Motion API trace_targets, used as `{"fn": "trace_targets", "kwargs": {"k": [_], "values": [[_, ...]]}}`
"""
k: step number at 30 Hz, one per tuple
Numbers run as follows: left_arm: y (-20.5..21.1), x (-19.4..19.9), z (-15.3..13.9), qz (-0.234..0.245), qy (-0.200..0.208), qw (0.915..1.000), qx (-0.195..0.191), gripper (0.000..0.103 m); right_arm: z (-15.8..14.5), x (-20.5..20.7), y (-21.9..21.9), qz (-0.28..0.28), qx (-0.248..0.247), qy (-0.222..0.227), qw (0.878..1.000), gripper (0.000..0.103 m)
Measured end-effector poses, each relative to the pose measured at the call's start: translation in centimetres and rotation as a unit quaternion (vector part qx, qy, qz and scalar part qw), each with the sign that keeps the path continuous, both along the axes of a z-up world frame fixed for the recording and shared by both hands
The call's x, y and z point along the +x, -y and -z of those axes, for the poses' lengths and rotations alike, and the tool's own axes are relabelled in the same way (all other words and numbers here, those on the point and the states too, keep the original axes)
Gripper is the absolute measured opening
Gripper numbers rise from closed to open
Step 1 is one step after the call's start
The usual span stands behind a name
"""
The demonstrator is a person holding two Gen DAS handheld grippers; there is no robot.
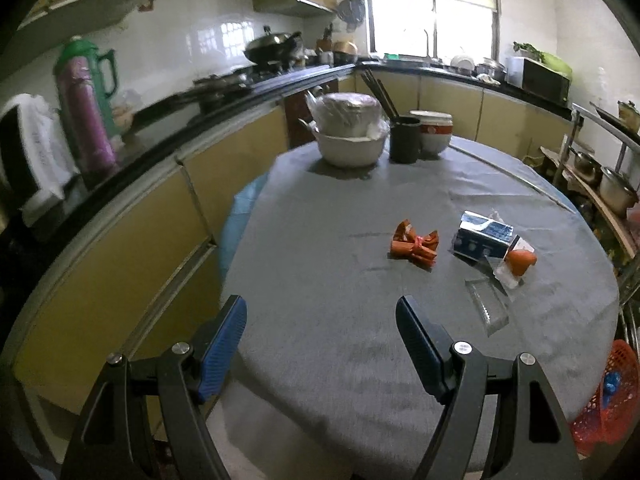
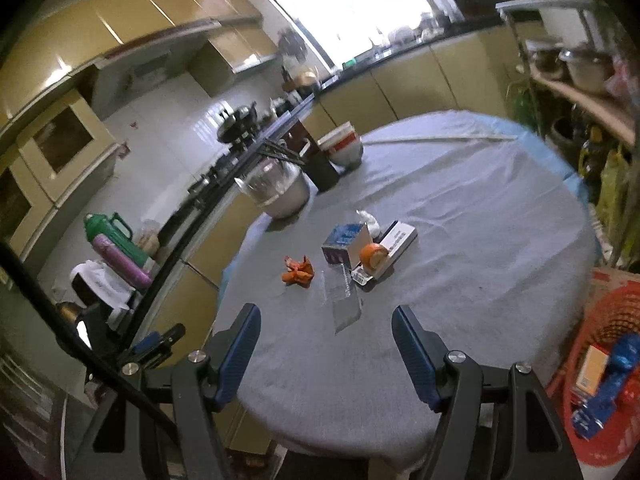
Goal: Collect trash
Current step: 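Grasp the orange peel with the left gripper while the right grasps the orange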
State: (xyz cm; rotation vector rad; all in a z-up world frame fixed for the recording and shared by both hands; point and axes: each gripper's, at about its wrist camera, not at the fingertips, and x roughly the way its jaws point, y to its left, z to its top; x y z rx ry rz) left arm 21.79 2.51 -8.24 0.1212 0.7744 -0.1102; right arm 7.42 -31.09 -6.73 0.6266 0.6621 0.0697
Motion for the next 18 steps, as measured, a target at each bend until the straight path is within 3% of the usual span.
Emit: {"fn": "trace_targets", "kwargs": {"k": [2,6,18], "values": [[0.3,1.8,0.7,0.010,-0.020,0.9996,-0.015,0.078,1.1,2.7,0.4,0.000,0.007,-0.019,1.000,0.069],[0.9,4.7,2.1,0.012,-0.053,0.9980,-0.032,0.077,3.1,7.0,0.9,-0.004,0.026,-0.040,0.999,0.056],[4.2,9.0,3.2,0.026,-0.063,0.9974,-0.021,0.077,8.6,16.2,3.0,0.001,0.095,-0.095,0.991,0.055]]}}
